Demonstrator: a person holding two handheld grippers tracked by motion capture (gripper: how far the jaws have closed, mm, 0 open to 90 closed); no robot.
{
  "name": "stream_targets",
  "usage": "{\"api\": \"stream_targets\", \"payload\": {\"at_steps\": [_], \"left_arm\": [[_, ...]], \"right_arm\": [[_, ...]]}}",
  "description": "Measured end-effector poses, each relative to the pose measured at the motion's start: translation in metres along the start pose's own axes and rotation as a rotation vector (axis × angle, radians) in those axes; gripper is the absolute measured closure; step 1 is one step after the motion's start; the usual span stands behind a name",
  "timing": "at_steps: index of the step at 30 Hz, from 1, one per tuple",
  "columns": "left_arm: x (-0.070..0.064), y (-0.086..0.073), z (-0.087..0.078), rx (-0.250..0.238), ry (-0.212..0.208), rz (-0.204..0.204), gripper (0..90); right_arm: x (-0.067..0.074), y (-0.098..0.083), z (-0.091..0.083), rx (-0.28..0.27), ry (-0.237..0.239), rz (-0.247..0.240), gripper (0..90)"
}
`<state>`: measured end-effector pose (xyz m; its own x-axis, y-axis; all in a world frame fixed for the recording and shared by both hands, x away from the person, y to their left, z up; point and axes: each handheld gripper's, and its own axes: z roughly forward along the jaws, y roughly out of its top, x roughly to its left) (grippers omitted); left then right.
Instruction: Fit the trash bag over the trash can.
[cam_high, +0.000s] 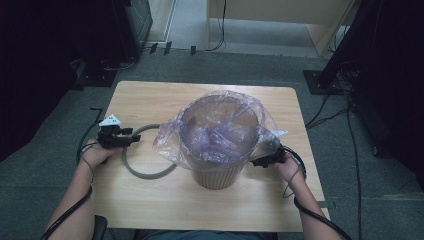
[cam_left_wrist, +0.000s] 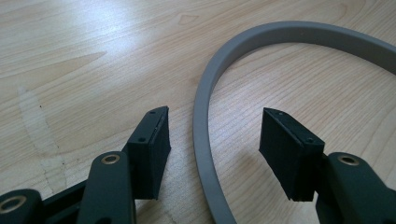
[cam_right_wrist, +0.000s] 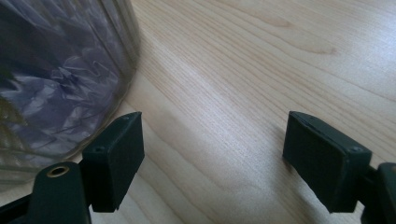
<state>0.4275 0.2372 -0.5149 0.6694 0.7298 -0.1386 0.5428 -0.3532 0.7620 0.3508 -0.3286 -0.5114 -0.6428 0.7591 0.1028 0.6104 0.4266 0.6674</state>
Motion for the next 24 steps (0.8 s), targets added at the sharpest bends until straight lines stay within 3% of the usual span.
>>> {"api": "stream_targets", "payload": {"at_steps": [5,8,10,11,22,24], "left_arm": [[-0.001,0.0,0.0,0.003,0.014,0.009,44.6],[-0.004,0.001,0.002,0.014,0.044,0.078,48.2],[-0.005,0.001,0.003,0.017,0.054,0.095,49.4],[-0.006,0.002,0.003,0.015,0.057,0.096,50.3],[-0.013,0.004,0.006,0.019,0.08,0.111,67.9],[-0.014,0.006,0.007,0.027,0.087,0.09,73.6]], "right_arm": [[0.001,-0.003,0.004,-0.037,-0.011,-0.025,16.4],[0.004,-0.004,0.008,-0.069,-0.035,-0.027,15.0],[0.007,-0.005,0.012,-0.098,-0.064,-0.031,14.3],[0.008,-0.004,0.013,-0.092,-0.073,-0.046,12.8],[0.009,-0.002,0.016,-0.084,-0.077,-0.039,9.6],[0.009,-0.002,0.016,-0.084,-0.079,-0.035,9.3]]}}
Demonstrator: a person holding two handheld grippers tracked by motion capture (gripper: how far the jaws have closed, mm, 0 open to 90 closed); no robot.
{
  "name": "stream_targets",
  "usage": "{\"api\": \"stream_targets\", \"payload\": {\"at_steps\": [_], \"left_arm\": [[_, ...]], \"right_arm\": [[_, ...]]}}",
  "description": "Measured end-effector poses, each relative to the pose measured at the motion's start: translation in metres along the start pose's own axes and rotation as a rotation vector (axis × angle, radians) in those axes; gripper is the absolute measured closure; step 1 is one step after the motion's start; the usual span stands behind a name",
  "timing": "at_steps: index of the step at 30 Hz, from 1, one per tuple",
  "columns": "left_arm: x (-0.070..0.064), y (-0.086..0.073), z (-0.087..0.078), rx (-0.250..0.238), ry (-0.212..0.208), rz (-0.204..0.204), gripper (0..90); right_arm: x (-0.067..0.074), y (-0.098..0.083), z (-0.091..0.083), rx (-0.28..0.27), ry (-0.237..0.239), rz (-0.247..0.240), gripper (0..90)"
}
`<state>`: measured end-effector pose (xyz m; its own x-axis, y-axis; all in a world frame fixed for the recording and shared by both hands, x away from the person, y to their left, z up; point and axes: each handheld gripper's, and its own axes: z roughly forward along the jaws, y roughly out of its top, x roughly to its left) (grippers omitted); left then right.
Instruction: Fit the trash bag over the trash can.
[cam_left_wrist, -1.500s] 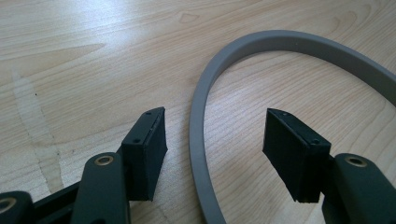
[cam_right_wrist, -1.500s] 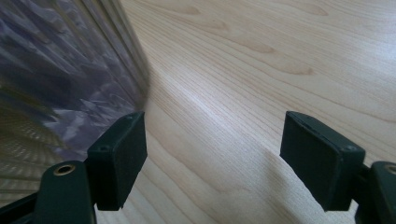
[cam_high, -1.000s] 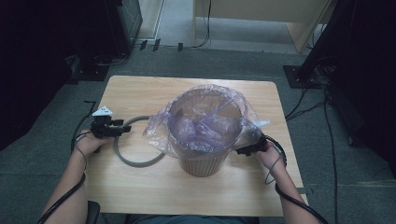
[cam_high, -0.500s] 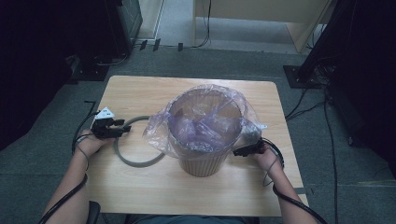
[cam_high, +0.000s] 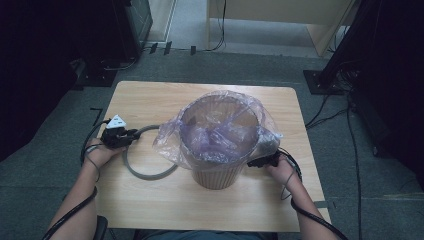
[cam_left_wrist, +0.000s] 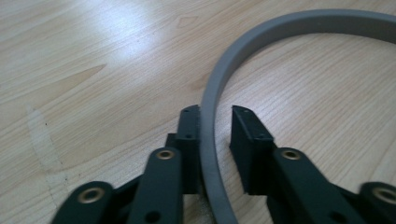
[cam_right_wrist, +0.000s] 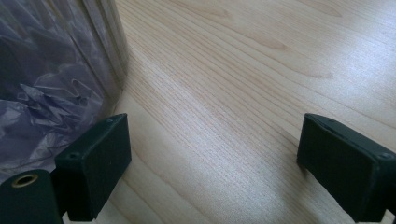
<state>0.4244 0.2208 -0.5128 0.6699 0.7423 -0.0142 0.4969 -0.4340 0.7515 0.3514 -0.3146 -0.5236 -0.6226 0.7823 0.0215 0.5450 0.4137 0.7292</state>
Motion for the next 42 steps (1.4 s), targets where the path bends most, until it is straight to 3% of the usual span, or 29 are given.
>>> {"api": "stream_targets", "payload": {"at_steps": [3,5,7,12,16,26,28,32,42], "left_arm": [[-0.003,0.004,0.001,0.026,0.017,-0.041,80.7],[-0.004,0.006,0.0,0.041,0.022,-0.043,80.9],[-0.003,0.007,0.0,0.049,0.02,-0.075,81.9],[0.005,0.009,-0.002,0.069,0.004,-0.211,82.7],[0.006,0.011,-0.005,0.095,0.052,-0.229,82.9],[0.017,0.013,-0.013,0.069,0.013,-0.376,83.4],[0.018,0.013,-0.013,0.073,0.018,-0.38,83.5],[0.015,0.011,-0.01,0.116,0.044,-0.331,83.2],[0.009,0.014,-0.01,0.17,0.087,-0.26,81.1]], "right_arm": [[0.001,0.0,0.0,0.001,-0.005,0.002,8.7],[0.001,0.0,0.001,0.002,-0.005,0.002,8.6],[0.001,0.0,0.001,0.001,-0.005,0.003,8.6],[0.001,0.001,0.001,0.002,-0.008,0.005,8.5],[0.001,0.001,0.001,0.002,-0.008,0.005,8.5],[0.001,0.001,0.001,0.002,-0.009,0.006,8.5],[0.001,0.001,0.001,0.002,-0.009,0.006,8.5],[0.001,0.001,0.001,0.002,-0.009,0.007,8.5],[0.002,0.0,0.001,0.002,-0.011,0.009,8.4]]}}
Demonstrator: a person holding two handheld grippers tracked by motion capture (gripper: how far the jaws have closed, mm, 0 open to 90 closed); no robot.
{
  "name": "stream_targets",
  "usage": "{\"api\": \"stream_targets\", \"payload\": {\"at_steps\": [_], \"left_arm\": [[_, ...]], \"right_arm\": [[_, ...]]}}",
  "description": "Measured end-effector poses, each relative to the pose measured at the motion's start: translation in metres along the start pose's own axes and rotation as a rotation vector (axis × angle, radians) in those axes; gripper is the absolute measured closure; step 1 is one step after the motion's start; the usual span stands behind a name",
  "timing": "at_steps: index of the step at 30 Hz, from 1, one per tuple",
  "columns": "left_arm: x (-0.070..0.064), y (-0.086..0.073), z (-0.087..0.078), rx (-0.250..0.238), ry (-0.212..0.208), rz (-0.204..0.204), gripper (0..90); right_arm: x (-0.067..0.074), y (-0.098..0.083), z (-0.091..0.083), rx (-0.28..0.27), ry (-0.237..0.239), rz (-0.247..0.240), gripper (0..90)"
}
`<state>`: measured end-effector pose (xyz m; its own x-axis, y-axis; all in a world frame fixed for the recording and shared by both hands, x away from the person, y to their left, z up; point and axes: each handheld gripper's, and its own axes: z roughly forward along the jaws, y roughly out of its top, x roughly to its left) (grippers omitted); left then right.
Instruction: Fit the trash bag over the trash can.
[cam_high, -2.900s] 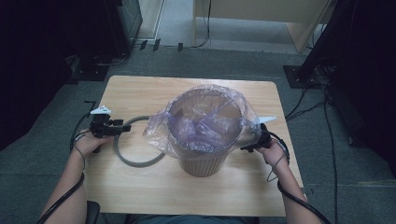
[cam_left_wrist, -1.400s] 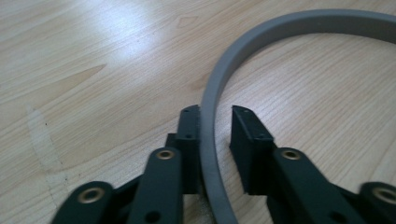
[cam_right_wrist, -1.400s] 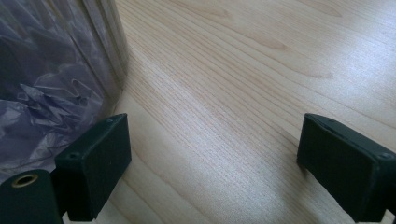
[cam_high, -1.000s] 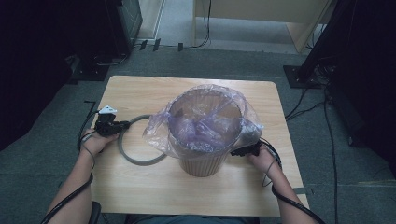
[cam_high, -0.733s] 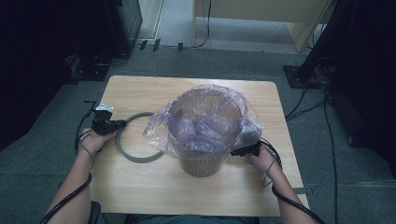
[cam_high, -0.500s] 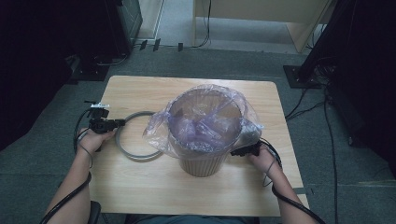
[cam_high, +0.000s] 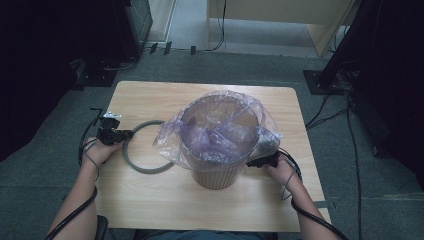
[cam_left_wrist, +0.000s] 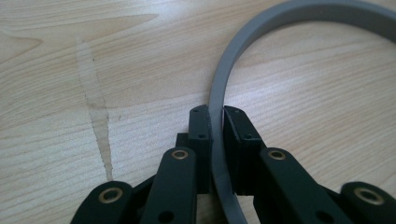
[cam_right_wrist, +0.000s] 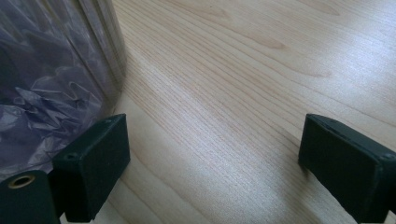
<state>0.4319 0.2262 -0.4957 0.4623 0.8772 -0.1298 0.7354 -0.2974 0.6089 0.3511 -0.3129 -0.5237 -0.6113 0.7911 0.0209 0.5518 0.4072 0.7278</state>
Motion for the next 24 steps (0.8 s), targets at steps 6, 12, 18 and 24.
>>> {"api": "stream_targets", "payload": {"at_steps": [6,12,18,24], "left_arm": [[-0.01,0.003,-0.001,0.049,0.043,0.078,70.7],[-0.009,0.003,-0.001,0.052,0.072,0.077,80.9],[-0.01,0.007,-0.001,0.073,0.079,0.036,82.6],[0.005,0.01,-0.015,0.009,-0.018,-0.132,83.4]], "right_arm": [[0.0,0.0,0.0,0.0,-0.001,0.001,8.4],[0.0,0.0,0.0,0.0,-0.003,0.003,8.3],[0.001,0.0,0.0,-0.001,-0.006,0.008,8.2],[0.001,0.0,0.0,-0.001,-0.005,0.008,8.2]]}}
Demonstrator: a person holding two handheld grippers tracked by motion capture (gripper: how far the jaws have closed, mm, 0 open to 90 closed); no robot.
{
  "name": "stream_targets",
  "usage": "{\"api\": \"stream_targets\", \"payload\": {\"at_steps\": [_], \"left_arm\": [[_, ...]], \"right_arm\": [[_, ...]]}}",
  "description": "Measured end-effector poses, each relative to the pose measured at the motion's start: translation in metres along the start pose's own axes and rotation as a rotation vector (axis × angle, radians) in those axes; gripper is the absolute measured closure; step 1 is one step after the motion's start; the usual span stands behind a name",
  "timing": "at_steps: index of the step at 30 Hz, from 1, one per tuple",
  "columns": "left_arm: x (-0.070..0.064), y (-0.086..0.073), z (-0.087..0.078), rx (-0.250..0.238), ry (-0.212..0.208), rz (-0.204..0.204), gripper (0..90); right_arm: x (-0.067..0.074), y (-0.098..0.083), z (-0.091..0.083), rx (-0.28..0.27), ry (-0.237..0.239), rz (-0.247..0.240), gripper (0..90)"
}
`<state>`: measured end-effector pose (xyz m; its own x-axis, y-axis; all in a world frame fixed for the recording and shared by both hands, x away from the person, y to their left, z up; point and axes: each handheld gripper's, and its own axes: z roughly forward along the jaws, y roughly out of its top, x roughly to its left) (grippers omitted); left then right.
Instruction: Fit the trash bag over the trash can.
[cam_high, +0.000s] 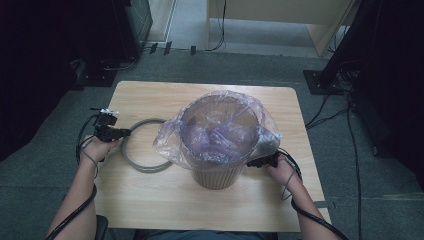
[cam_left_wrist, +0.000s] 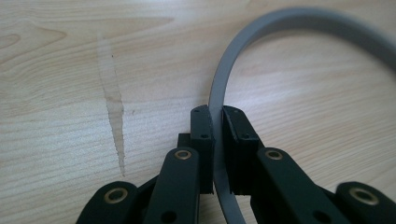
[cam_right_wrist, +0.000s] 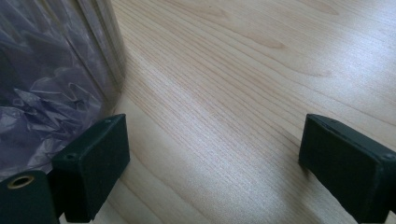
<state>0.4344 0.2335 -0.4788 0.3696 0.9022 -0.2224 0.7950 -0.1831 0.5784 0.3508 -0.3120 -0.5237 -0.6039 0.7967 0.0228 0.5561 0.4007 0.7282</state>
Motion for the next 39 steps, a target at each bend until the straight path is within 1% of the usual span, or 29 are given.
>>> {"api": "stream_targets", "payload": {"at_steps": [1,4,7,9,10,12,14,16,19,20,22,25,27,30,32,35,39], "left_arm": [[0.002,0.0,-0.003,-0.005,-0.019,-0.023,83.5],[0.006,0.0,-0.009,-0.024,-0.052,-0.062,83.8],[0.008,0.001,-0.012,-0.038,-0.082,-0.087,84.1],[0.008,0.001,-0.013,-0.036,-0.078,-0.081,84.1],[0.008,0.001,-0.012,-0.036,-0.088,-0.088,84.1],[0.009,0.003,-0.011,-0.032,-0.088,-0.088,84.1],[0.01,0.005,-0.011,-0.036,-0.09,-0.096,84.2],[0.011,0.006,-0.009,-0.026,-0.113,-0.107,84.1],[0.012,0.007,-0.005,-0.001,-0.12,-0.125,84.2],[0.012,0.007,-0.005,-0.001,-0.13,-0.134,84.2],[0.013,0.008,-0.006,-0.005,-0.14,-0.147,84.2],[0.016,0.012,-0.012,-0.015,-0.169,-0.166,84.2],[0.017,0.014,-0.016,-0.011,-0.186,-0.18,84.2],[0.018,0.018,-0.023,-0.002,-0.179,-0.173,84.2],[0.018,0.021,-0.028,-0.008,-0.181,-0.169,84.2],[0.019,0.025,-0.035,-0.014,-0.184,-0.173,84.2],[0.02,0.031,-0.044,-0.014,-0.179,-0.168,84.2]], "right_arm": [[0.0,0.0,0.0,0.0,0.0,-0.001,8.2],[0.0,0.0,0.0,0.0,0.0,-0.001,8.2],[0.0,0.0,0.0,0.0,0.0,0.0,8.2],[0.0,0.0,0.0,0.0,0.0,0.0,8.2],[0.0,0.0,0.0,0.0,0.0,0.0,8.2],[0.0,0.0,0.0,0.0,0.0,0.0,8.2],[0.0,0.0,0.0,0.0,0.0,0.0,8.2],[0.0,0.0,0.0,0.0,0.0,0.0,8.2],[0.0,0.0,0.0,0.0,0.0,0.0,8.2],[0.0,0.0,0.0,0.0,0.0,0.0,8.2],[0.0,0.0,0.0,-0.001,-0.002,0.001,8.2],[0.0,0.0,0.0,0.0,-0.003,0.002,8.2],[0.0,0.0,0.0,0.0,-0.003,0.002,8.2],[0.0,0.0,0.0,-0.001,-0.004,0.003,8.2],[0.001,0.0,0.0,0.0,-0.004,0.004,8.2],[0.001,0.0,0.0,-0.001,-0.005,0.005,8.2],[0.001,0.0,0.0,-0.001,-0.005,0.006,8.2]]}}
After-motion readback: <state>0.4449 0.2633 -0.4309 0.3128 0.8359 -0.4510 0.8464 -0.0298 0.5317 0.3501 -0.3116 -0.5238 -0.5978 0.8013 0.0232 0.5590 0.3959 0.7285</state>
